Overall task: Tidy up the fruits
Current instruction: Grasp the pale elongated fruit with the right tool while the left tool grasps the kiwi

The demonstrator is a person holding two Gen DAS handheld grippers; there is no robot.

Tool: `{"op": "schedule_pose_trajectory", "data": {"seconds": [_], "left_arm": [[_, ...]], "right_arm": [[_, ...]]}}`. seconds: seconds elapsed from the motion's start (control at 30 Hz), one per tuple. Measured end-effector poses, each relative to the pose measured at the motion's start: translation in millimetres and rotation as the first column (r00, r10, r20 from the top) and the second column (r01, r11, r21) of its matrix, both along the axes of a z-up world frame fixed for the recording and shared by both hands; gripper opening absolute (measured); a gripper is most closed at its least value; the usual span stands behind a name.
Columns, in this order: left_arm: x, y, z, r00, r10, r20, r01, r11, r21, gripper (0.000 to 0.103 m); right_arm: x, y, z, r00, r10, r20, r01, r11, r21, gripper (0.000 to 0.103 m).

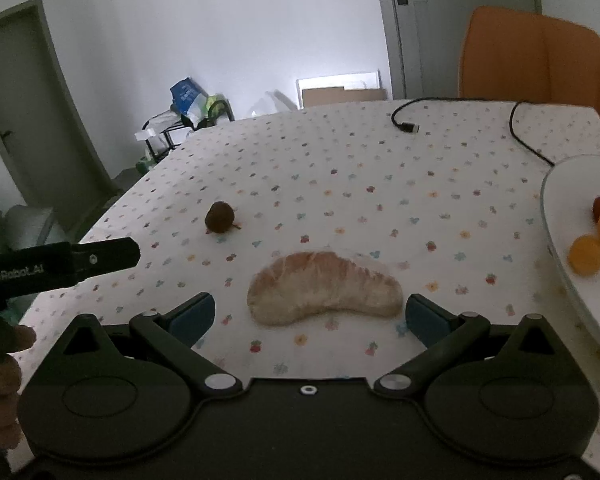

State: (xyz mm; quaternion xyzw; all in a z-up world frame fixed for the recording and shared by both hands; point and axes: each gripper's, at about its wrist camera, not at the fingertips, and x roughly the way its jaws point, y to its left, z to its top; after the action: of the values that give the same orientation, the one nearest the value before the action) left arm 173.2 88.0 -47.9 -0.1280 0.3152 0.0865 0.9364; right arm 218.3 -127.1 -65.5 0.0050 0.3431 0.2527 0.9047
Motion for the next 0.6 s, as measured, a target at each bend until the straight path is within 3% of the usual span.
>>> {"op": "schedule_pose_trajectory", "data": {"seconds": [0.17,0.27,0.6], "left_arm": [[6.2,-0.2,-2.2,1.000,-0.003,-0.013,0.003,1.000,0.002,0.094],[11.3,-1.0,-2.6,1.000,-0.007,-0.020,0.007,1.000,-0.001,0.094],[30.4,-13.9,5.3,0.999,-0.046,-0.013,0.046,0.999,0.011,0.094]], "right_arm": [[0.8,13.9,-3.4,0.999,-0.002,0.039,0.005,0.996,-0.085,0.102],[0.1,17.8,-3.0,0.997,0.001,0.074,0.008,0.992,-0.127,0.087],[10.5,4.8,10.5,0.998,0.018,0.057,-0.015,0.998,-0.053,0.086]]}}
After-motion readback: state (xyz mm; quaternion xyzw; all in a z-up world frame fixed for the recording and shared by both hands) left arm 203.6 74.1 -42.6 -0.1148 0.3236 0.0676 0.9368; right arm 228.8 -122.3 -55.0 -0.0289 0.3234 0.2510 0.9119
